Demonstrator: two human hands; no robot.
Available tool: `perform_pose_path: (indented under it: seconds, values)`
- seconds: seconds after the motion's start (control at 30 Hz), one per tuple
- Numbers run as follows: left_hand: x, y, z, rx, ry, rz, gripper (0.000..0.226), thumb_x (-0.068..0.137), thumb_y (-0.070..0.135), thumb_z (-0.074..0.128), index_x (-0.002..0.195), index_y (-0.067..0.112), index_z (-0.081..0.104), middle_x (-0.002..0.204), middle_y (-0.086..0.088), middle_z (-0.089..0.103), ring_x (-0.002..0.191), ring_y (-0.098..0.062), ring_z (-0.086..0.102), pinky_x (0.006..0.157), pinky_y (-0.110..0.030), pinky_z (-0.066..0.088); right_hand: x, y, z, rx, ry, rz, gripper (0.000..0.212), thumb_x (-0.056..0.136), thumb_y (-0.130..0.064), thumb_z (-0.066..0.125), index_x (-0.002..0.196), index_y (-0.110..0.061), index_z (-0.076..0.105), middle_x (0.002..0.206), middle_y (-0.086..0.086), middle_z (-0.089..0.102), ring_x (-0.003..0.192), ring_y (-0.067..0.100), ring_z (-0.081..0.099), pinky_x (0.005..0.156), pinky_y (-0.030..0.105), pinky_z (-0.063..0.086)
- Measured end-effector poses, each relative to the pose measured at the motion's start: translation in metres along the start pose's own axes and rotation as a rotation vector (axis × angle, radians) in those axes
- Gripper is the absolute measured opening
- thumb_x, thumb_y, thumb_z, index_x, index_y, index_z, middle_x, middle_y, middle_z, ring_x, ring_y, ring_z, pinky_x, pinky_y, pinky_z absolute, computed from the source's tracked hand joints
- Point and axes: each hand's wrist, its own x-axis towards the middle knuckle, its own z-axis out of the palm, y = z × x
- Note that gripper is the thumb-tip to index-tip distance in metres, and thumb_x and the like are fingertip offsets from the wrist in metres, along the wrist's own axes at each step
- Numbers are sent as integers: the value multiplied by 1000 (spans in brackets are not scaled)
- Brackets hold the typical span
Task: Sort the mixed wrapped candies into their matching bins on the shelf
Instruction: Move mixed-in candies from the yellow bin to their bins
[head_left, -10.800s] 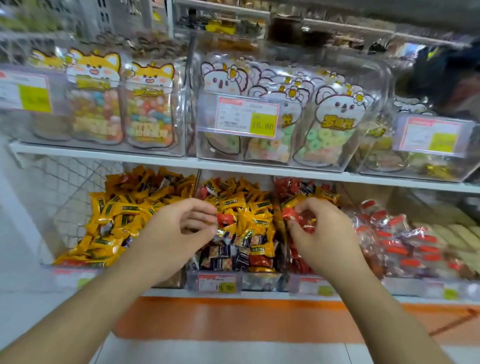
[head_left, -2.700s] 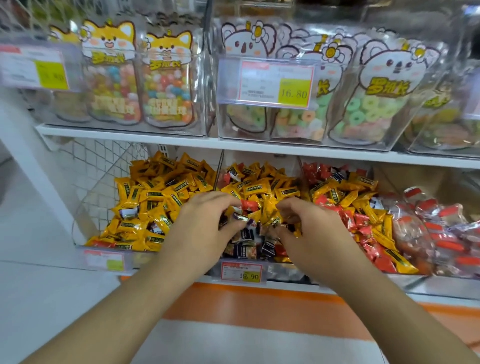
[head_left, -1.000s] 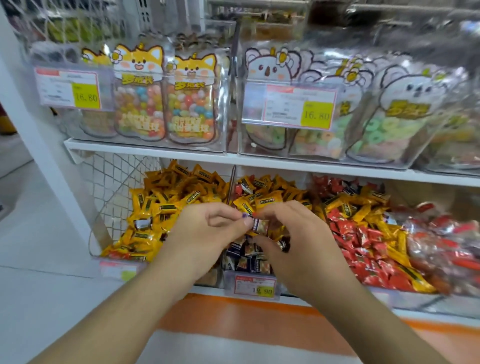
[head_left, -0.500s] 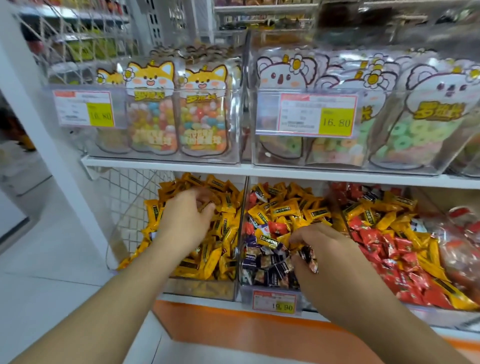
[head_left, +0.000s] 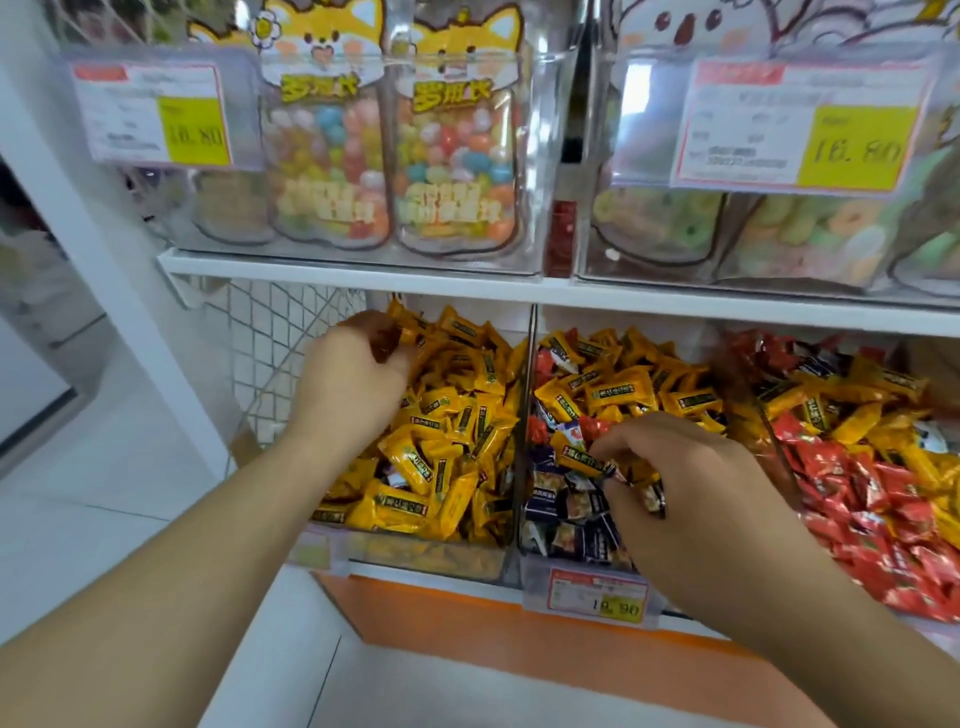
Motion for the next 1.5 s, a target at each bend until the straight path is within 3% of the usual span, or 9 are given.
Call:
perform_pose_path:
  seconds: [0.2, 0.3, 0.4, 0.5, 0.7, 0.83, 1.07, 1.27, 1.5]
  values:
    - [-7, -23, -16, 365, -74, -41, 38, 89, 30, 66, 126, 21, 65, 106, -11, 62, 98, -36, 61, 79, -44, 56, -4, -2, 0, -6, 13, -18, 22, 92, -15, 69, 109, -29, 70, 111, -19, 62, 93, 7, 64, 81, 25, 56]
    - [-13, -22, -16, 274, -103, 33, 40, 90, 23, 68, 131, 24, 65, 115, -4, 62, 109, -28, 61, 81, -34, 52, -4, -3, 0, -18, 14, -16, 23, 92, -15, 69, 111, -29, 70, 112, -19, 62, 95, 6, 64, 81, 20, 55]
    - [-15, -14, -22, 76, -356, 48, 30, 92, 34, 75, 121, 39, 68, 102, 21, 61, 103, -6, 61, 71, -19, 43, -4, -4, 1, -34, -10, -12, 24, 92, -15, 69, 111, -29, 70, 111, -21, 62, 98, 3, 62, 76, 5, 45]
    - [-21, -11, -26, 252, -593, 101, 43, 84, 52, 79, 124, 46, 66, 116, 22, 57, 110, -7, 56, 84, -29, 50, -3, -5, 3, -40, -33, -16, 23, 93, -16, 68, 111, -30, 70, 111, -23, 61, 100, 2, 60, 76, 5, 42]
    - [-22, -10, -23, 246, -539, 99, 21, 82, 29, 87, 95, 40, 75, 95, 18, 68, 86, 0, 64, 70, -19, 48, -3, -7, 3, -16, -47, -27, 21, 93, -16, 68, 108, -31, 70, 111, -23, 60, 99, 1, 60, 82, 18, 52]
    - [-21, -8, -23, 186, -458, 74, 11, 83, 27, 86, 80, 34, 78, 80, 18, 71, 73, 5, 63, 64, -13, 48, -4, -3, 2, -26, -57, -12, 21, 93, -15, 68, 105, -32, 70, 108, -25, 60, 100, -1, 59, 80, 8, 44]
    - [-8, -6, -32, -182, -102, -44, 4, 91, 35, 77, 94, 33, 79, 78, 18, 71, 75, -5, 68, 61, -22, 47, -2, -1, 3, -39, -56, -7, 19, 92, -15, 69, 101, -31, 70, 105, -23, 61, 97, 1, 59, 77, 8, 41]
    - [-17, -10, -24, 50, -222, 52, 19, 98, 36, 67, 116, 39, 73, 108, 24, 67, 92, -6, 65, 57, -10, 36, -1, -3, 3, -42, -54, -1, 20, 91, -14, 69, 100, -31, 71, 103, -23, 61, 95, 0, 58, 73, 5, 39]
    - [-29, -14, -24, 146, -566, 97, 21, 85, 32, 84, 102, 39, 74, 88, 18, 67, 83, -2, 66, 69, -18, 47, 1, -8, 6, -31, -65, -22, 19, 93, -15, 68, 102, -32, 70, 106, -22, 60, 97, 2, 59, 74, 9, 44]
